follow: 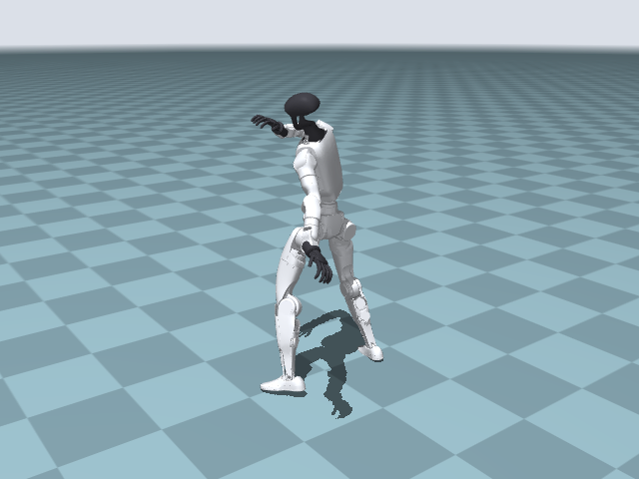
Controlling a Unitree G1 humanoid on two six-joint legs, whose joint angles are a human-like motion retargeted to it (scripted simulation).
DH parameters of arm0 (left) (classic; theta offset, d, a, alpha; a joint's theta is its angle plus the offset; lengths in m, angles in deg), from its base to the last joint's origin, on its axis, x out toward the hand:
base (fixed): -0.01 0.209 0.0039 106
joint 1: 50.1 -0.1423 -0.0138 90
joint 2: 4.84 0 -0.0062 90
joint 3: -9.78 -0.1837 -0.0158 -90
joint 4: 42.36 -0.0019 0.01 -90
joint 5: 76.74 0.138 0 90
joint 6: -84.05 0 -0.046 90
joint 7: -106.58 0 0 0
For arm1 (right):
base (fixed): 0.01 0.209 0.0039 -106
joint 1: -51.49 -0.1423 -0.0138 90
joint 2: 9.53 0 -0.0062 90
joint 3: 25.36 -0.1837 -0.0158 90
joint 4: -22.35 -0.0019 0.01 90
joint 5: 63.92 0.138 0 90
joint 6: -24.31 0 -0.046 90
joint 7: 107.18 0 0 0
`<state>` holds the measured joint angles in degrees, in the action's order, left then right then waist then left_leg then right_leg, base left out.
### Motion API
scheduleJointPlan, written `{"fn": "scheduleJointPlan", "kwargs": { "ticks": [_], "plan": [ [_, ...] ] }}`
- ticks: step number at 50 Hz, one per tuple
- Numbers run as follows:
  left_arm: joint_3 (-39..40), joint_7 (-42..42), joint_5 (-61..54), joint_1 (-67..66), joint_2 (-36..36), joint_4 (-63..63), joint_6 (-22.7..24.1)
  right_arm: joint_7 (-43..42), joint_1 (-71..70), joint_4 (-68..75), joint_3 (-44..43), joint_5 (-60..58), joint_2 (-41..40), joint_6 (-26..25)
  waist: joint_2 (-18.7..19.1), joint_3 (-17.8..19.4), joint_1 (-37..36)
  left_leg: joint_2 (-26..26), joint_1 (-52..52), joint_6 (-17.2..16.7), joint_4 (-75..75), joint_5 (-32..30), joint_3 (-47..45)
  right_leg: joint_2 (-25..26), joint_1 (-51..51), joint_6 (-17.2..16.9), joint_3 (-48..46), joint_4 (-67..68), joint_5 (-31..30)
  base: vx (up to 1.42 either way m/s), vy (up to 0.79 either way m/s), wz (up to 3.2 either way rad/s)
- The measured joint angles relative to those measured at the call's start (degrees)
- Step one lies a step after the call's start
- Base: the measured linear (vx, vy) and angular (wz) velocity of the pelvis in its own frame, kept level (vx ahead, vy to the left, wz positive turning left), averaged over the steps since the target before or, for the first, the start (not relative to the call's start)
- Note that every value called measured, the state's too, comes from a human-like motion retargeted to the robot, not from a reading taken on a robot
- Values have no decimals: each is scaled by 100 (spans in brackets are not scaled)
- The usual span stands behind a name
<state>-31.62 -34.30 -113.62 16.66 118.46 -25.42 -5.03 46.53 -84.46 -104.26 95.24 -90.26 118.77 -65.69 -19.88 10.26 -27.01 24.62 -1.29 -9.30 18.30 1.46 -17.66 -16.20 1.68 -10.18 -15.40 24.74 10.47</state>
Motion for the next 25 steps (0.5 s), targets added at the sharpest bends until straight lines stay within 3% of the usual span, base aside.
{"fn": "scheduleJointPlan", "kwargs": {
  "ticks": [3,6,10,13,17,23,25],
  "plan": [
    [-865,-77,-49,908,-756,119,23,102,535,-126,-451,5,-338,45,104,-302,789,196,-293,57,362,-334,-275,256,-145,-11,768,166,140,1,-44,-207],
    [-1215,-192,-625,2040,-1384,453,143,393,1120,-8,-790,-49,-655,24,375,-621,1628,274,-574,44,529,-814,-196,586,-63,123,1367,5,108,4,-36,-188],
    [-1660,-361,-1335,3685,-1913,1333,331,693,2081,186,-1384,150,-768,-2,955,-886,2625,208,-965,-174,549,-1479,477,983,296,221,1962,-532,-102,7,-24,-171],
    [-2638,-554,-1412,4645,-1896,2636,554,690,2855,473,-1813,472,-568,-74,1411,-1094,3267,-28,-1182,-372,430,-1949,1210,1128,414,217,2390,-886,-276,9,-12,-148],
    [-4350,-1034,-777,6148,-1085,4640,892,469,4075,1102,-2855,692,-113,-128,1804,-1189,3973,-581,-1321,-570,255,-2458,2033,961,385,57,2834,-1079,-396,8,2,-97],
    [-7287,-1792,816,9273,911,6851,1070,559,5740,2247,-4627,612,8,-281,2226,-1147,4646,-1392,-1301,-570,233,-2937,2391,536,8,-322,3483,-908,-349,7,13,-80],
    [-8083,-1872,972,10224,1288,7381,1131,561,6165,2524,-5026,689,-216,-370,2394,-1096,4756,-1542,-1323,-570,201,-3055,2449,497,-52,-139,3692,-1025,-385,6,13,-90]
  ]
}}
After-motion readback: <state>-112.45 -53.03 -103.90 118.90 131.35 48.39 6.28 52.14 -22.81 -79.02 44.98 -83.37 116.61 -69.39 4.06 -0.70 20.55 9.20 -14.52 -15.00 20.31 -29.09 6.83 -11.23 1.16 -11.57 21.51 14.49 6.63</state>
